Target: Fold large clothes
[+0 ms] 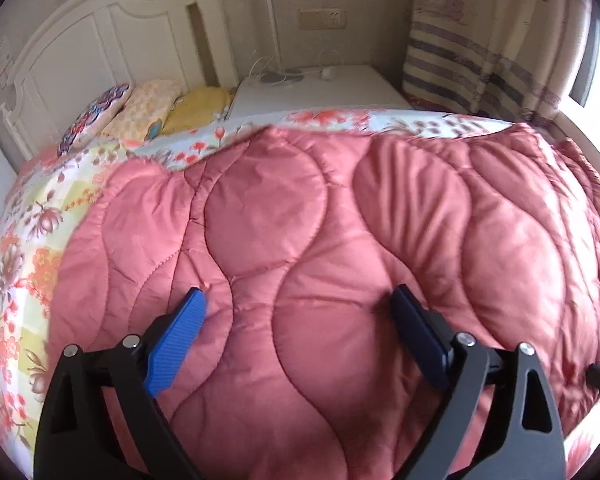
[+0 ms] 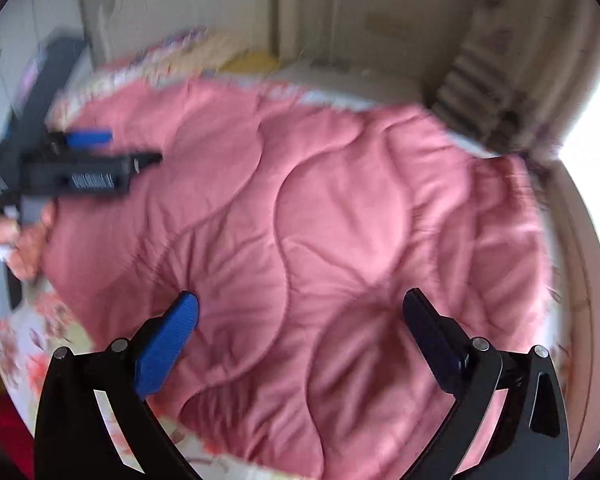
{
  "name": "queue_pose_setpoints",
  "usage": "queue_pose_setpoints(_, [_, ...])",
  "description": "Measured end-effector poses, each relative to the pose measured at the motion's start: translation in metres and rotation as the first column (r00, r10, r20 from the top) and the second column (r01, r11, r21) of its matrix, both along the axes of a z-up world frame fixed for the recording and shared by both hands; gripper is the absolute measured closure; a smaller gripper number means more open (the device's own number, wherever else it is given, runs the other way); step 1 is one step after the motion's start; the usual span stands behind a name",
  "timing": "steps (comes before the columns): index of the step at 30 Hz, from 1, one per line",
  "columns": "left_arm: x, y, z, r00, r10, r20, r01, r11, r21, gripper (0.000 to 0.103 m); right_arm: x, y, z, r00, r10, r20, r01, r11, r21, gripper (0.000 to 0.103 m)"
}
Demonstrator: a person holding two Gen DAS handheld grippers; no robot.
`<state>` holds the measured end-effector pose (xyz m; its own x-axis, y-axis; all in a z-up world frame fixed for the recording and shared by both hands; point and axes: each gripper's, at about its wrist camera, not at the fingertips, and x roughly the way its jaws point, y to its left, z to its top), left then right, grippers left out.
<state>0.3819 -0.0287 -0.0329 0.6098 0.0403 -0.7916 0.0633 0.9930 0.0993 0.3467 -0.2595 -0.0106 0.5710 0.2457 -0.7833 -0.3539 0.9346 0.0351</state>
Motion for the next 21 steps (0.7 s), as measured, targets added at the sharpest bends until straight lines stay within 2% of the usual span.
queue_pose_setpoints(3, [-0.014, -0.009, 0.02, 0.998, -0.038, 0.048, 0.039, 0.999, -0.025, 0.012, -0.029, -0.04, 0.012, 0.995, -0.1, -0.009, 0.1, 0.989, 0.105, 0.005])
queue_pose_setpoints(5, [-0.019, -0.016, 0.031, 0.997, -0.056, 0.056, 0.059, 0.997, -0.043, 0.012, -0.044, -0.055, 0.011, 0.989, -0.149, -0.026, 0.151, 0.979, 0.14, 0.005])
queue_pose_setpoints(7, [-0.028, -0.029, 0.042, 0.99, -0.116, 0.086, 0.119, 0.992, -0.038, 0.011, -0.048, -0.064, 0.009, 0.981, -0.192, -0.033, 0.194, 0.974, 0.113, 0.005])
queue_pose_setpoints(9, [-0.03, -0.044, 0.046, 0.986, -0.121, 0.112, 0.12, 0.993, 0.015, 0.011, -0.045, -0.059, 0.013, 0.977, -0.212, 0.007, 0.212, 0.977, 0.0, 0.005])
queue_pose_setpoints(11, [-0.018, -0.058, 0.038, 0.989, -0.135, 0.065, 0.134, 0.991, 0.013, 0.011, -0.03, -0.055, 0.023, 0.978, -0.204, 0.051, 0.206, 0.977, -0.058, 0.005])
queue_pose_setpoints(14, [0.006, -0.065, 0.02, 0.994, -0.112, -0.002, 0.112, 0.994, -0.003, 0.012, 0.014, -0.045, 0.039, 0.996, -0.087, 0.006, 0.087, 0.996, 0.022, 0.005])
queue_pose_setpoints(16, [0.019, -0.061, 0.01, 0.996, -0.087, -0.023, 0.087, 0.996, -0.01, 0.012, 0.05, -0.034, 0.041, 1.0, -0.013, 0.0, 0.013, 0.999, 0.04, 0.005])
queue_pose_setpoints(18, [0.023, -0.058, 0.003, 0.996, -0.077, -0.044, 0.076, 0.997, -0.023, 0.011, 0.091, -0.025, 0.028, 0.988, 0.09, -0.122, -0.076, 0.99, 0.119, 0.005])
queue_pose_setpoints(19, [0.026, -0.056, -0.001, 0.996, -0.072, -0.056, 0.07, 0.997, -0.033, 0.011, 0.102, -0.023, 0.02, 0.981, 0.111, -0.156, -0.088, 0.985, 0.148, 0.005])
queue_pose_setpoints(20, [0.027, -0.055, -0.003, 0.996, -0.068, -0.059, 0.065, 0.997, -0.039, 0.011, 0.117, -0.022, 0.011, 0.975, 0.121, -0.188, -0.093, 0.984, 0.149, 0.006])
queue_pose_setpoints(21, [0.027, -0.054, -0.005, 0.996, -0.066, -0.06, 0.063, 0.997, -0.043, 0.011, 0.133, -0.025, -0.004, 0.968, 0.094, -0.231, -0.07, 0.991, 0.113, 0.006])
